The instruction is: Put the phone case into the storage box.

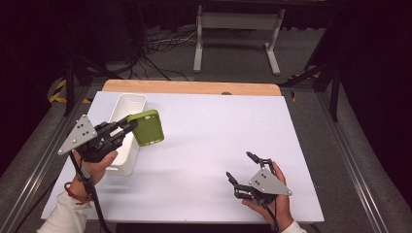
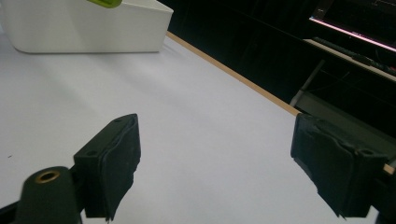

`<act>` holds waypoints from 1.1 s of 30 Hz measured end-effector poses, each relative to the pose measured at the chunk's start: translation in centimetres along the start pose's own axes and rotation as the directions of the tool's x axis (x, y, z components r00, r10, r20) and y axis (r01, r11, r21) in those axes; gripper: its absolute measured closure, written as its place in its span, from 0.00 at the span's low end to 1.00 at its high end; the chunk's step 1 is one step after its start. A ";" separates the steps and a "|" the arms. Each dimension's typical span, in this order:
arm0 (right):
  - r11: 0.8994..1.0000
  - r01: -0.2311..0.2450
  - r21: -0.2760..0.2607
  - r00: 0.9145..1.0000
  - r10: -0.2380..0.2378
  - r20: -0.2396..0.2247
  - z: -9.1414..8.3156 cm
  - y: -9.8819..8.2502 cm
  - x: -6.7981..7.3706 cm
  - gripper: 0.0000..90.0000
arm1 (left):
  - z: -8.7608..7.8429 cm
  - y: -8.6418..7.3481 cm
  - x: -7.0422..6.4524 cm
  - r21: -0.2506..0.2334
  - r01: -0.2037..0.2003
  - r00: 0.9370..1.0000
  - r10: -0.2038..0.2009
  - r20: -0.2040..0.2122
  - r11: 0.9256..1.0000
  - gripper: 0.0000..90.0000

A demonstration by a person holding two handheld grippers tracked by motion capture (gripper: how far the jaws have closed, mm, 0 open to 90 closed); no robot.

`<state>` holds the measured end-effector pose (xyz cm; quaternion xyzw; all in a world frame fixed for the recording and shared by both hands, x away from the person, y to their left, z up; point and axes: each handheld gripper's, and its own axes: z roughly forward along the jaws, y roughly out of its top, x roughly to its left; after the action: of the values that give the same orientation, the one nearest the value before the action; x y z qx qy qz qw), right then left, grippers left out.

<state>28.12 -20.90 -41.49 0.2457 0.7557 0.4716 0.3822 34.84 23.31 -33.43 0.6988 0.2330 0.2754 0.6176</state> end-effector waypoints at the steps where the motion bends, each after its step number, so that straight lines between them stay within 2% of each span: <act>1: 1.000 -0.001 0.000 1.000 0.001 -0.002 0.0 0.0 0.0 0.19 | -0.1 0.0 0.0 -0.001 0.004 1.000 -0.004 -0.004 1.000 0.87; 6: 1.000 0.000 -0.001 1.000 0.000 -0.002 0.0 0.0 0.0 0.19 | -0.4 0.1 0.3 -0.005 -0.005 1.000 0.005 -0.015 1.000 0.87; 9: 1.000 0.003 0.001 1.000 -0.003 -0.002 0.0 0.0 0.0 0.19 | -0.8 0.2 0.6 -0.017 0.005 1.000 -0.005 -0.026 1.000 0.87; 21: 1.000 0.002 0.003 1.000 -0.002 -0.004 0.0 0.0 -0.1 0.19 | -1.7 0.1 1.6 -0.017 0.004 0.998 -0.005 -0.058 1.000 0.87; 27: 1.000 0.002 0.007 1.000 -0.002 -0.004 0.1 0.0 -0.1 0.19 | -2.0 0.0 2.1 -0.025 0.021 0.997 -0.022 -0.074 0.999 0.87; 33: 1.000 0.001 0.009 1.000 -0.001 -0.004 0.1 -0.1 -0.1 0.19 | -2.2 0.1 2.2 -0.027 0.014 0.996 -0.017 -0.084 1.000 0.87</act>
<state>28.27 -20.97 -41.57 0.2460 0.7589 0.4684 0.3798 35.00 26.36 -32.88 0.6766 0.2605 0.3028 0.6187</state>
